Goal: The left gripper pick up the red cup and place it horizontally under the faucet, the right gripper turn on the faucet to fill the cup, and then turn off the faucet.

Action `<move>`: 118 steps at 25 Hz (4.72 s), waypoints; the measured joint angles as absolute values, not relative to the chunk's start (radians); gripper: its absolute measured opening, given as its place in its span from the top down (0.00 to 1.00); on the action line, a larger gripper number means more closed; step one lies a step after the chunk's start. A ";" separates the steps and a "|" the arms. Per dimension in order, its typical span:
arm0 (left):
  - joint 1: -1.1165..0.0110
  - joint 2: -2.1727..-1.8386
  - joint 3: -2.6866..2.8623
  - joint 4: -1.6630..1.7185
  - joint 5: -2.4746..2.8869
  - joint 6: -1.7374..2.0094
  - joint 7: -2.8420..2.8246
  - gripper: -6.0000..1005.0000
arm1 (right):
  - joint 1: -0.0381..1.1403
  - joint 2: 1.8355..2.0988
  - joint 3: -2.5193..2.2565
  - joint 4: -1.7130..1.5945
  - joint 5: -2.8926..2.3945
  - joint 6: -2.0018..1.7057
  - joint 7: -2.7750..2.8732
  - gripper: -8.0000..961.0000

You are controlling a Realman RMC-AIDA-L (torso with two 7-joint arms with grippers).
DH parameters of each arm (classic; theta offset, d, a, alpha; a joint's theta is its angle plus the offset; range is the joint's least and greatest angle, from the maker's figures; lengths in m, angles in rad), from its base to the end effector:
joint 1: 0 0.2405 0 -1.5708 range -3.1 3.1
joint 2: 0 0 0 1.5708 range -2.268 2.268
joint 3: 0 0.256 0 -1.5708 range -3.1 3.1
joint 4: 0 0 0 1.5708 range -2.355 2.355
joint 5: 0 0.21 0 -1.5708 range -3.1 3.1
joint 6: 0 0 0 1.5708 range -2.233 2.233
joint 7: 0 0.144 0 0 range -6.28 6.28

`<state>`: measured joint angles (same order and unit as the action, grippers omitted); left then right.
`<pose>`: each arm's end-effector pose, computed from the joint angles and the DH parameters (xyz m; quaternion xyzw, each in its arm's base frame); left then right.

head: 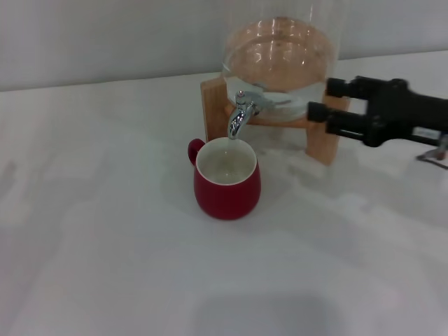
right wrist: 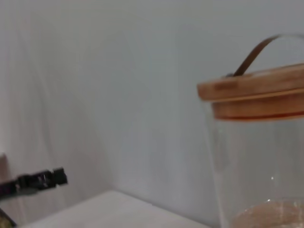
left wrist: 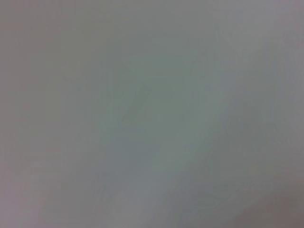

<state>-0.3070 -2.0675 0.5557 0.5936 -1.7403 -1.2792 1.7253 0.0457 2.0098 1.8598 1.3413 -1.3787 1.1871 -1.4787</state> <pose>-0.3470 0.3197 0.0818 -0.7031 -0.3870 -0.4270 0.4166 0.2286 0.3000 0.0708 -0.8833 0.2094 0.3102 0.2822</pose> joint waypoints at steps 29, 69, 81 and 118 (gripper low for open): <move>-0.289 -2.074 0.555 0.600 -1.766 -1.268 1.730 0.13 | 0.094 2.009 1.607 1.372 -1.442 0.906 -1.455 0.33; -0.273 -2.066 0.555 0.602 -1.783 -1.248 1.732 0.13 | 0.011 2.009 1.743 1.419 -1.440 1.024 -1.468 0.33; -0.272 -2.065 0.555 0.603 -1.779 -1.227 1.732 0.13 | -0.007 2.010 1.785 1.392 -1.421 1.030 -1.465 0.33; -0.238 -2.076 0.558 0.672 -1.700 -1.201 1.738 0.14 | -0.038 2.016 1.627 1.366 -1.254 1.012 -1.650 0.33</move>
